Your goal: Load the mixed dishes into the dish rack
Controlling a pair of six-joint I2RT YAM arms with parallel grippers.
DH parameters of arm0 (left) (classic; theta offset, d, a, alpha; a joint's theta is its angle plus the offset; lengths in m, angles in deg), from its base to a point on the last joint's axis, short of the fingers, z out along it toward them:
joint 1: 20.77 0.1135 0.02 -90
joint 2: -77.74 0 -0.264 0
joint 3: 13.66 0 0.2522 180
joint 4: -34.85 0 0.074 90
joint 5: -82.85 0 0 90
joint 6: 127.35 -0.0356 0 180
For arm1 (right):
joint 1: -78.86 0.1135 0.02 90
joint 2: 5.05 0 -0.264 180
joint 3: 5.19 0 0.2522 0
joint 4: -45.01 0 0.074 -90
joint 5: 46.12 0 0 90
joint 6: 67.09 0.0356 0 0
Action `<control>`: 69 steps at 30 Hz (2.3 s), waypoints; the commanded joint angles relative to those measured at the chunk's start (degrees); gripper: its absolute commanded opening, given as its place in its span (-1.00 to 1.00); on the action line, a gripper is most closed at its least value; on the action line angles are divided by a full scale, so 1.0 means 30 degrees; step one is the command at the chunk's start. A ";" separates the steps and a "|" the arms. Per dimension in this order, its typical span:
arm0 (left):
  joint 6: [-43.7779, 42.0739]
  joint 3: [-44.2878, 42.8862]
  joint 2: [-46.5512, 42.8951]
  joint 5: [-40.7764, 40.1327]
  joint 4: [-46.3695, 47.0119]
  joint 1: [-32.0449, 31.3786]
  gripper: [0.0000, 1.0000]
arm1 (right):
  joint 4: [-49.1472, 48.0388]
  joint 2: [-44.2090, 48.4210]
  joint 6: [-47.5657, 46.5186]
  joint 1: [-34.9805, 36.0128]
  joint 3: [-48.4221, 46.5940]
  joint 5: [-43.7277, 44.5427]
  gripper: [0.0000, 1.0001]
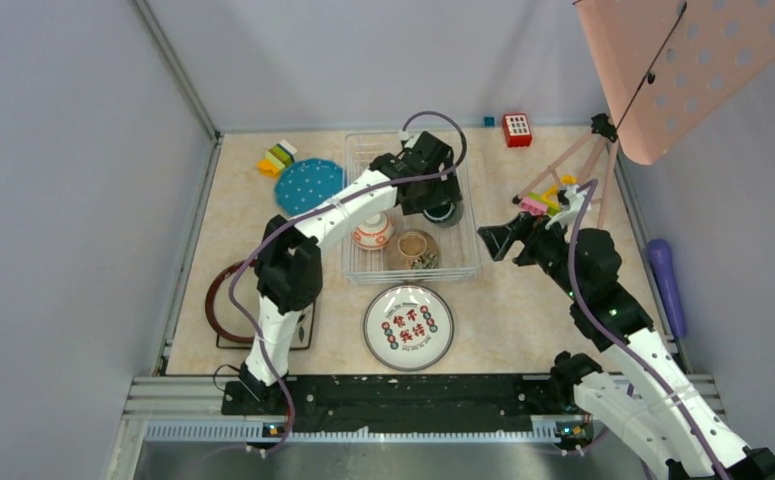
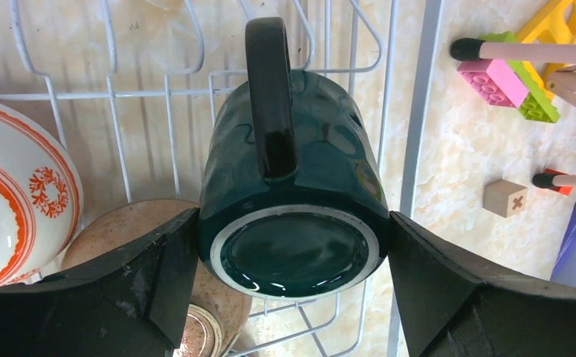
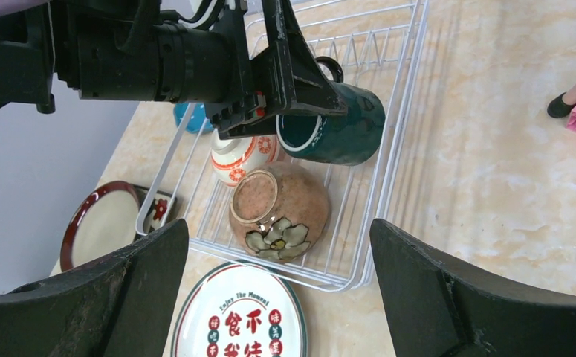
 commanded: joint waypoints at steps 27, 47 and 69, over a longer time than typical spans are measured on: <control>-0.4712 -0.6593 0.2208 0.2329 -0.5383 -0.0219 -1.00 | 0.0036 0.0590 0.0007 -0.0171 -0.0485 -0.0069 0.79; -0.4752 -0.6831 0.2501 0.0752 -0.4658 -0.0106 0.53 | 0.0188 0.0606 -0.0026 -0.0164 -0.0376 0.0072 0.79; -0.4930 0.0308 -0.5358 0.2110 0.0772 0.0752 0.90 | 0.1371 -0.2256 0.3182 -0.0144 0.1355 0.0818 0.79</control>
